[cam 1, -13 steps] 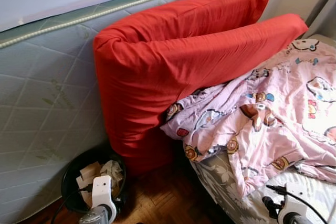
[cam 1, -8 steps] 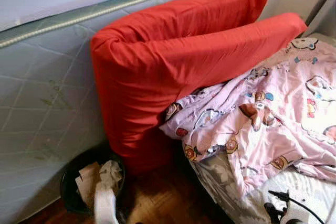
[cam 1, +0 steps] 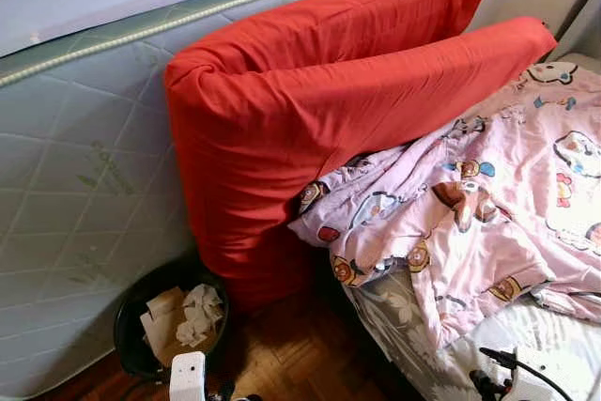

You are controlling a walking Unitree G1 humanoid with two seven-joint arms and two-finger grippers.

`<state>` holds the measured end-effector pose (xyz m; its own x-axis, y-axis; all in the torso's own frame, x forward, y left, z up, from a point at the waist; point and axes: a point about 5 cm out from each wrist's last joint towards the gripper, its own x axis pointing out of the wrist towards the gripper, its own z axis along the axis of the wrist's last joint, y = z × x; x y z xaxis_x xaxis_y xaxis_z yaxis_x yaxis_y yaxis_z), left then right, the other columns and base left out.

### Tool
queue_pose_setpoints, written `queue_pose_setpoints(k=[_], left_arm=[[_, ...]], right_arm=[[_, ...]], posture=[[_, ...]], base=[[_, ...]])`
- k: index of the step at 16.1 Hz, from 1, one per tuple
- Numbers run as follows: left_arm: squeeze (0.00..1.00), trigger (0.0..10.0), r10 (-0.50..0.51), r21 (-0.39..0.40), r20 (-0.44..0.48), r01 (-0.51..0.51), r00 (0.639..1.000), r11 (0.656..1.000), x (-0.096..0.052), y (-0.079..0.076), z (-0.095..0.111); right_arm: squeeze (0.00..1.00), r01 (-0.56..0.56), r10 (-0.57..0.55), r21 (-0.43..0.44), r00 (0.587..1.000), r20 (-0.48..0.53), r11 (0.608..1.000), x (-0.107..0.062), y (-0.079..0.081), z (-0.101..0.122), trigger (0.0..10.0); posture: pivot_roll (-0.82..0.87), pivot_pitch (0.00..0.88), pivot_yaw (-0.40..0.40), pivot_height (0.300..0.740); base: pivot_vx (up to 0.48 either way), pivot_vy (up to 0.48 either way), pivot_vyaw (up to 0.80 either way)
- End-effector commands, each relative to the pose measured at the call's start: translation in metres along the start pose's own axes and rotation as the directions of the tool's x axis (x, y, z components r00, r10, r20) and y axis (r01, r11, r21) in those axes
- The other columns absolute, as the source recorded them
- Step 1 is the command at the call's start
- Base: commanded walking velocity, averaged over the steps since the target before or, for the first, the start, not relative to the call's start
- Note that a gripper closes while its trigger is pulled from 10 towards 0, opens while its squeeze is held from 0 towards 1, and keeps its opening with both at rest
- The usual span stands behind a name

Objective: Clean up the room

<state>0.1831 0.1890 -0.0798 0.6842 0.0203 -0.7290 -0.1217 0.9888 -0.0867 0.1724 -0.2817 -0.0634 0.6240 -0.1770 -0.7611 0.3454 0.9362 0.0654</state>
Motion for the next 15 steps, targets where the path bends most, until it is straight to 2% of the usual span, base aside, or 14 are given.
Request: queue_pose_setpoints(k=[1, 3, 4, 8, 15], left_arm=[[0.0, 10.0, 0.012, 0.02, -0.015, -0.011, 1.0, 1.0, -0.003, 0.004, -0.006], [0.0, 10.0, 0.01, 0.026, 0.013, -0.01, 1.0, 1.0, -0.002, 0.004, -0.002], [0.0, 10.0, 0.011, 0.015, 0.049, -0.012, 0.999, 1.0, 0.0, 0.003, 0.007], [0.0, 10.0, -0.005, 0.027, 0.092, 0.003, 0.996, 1.0, 0.003, -0.001, 0.019], [0.0, 10.0, -0.025, 0.04, 0.131, 0.02, 0.991, 0.999, 0.005, -0.005, 0.028]], right_arm=[[0.0, -0.001, 0.001, 0.002, 1.0, -0.016, 1.0, -0.001, -0.001, -0.006, 10.0], [0.0, -0.009, 0.009, 0.015, 1.0, -0.012, 1.0, -0.001, 0.0, -0.006, 10.0], [0.0, -0.019, 0.019, 0.022, 1.0, -0.01, 1.0, -0.001, 0.001, -0.006, 10.0], [0.0, -0.029, 0.029, 0.025, 1.0, -0.008, 0.999, -0.001, 0.003, -0.005, 10.0], [0.0, -0.038, 0.039, 0.028, 0.999, -0.005, 0.999, 0.0, 0.005, -0.003, 10.0]], posture=[[0.03, 0.134, -0.006, 0.74], [0.03, 0.144, -0.005, 0.74], [0.04, 0.167, -0.007, 0.74], [0.05, 0.189, -0.009, 0.74], [0.05, 0.206, 0.0, 0.74]], base=[[0.0, 0.0, 0.0], [0.0, 0.0, 0.0], [0.24, 0.0, 0.0], [0.261, 0.0, 0.0], [0.302, 0.0, 0.0]])
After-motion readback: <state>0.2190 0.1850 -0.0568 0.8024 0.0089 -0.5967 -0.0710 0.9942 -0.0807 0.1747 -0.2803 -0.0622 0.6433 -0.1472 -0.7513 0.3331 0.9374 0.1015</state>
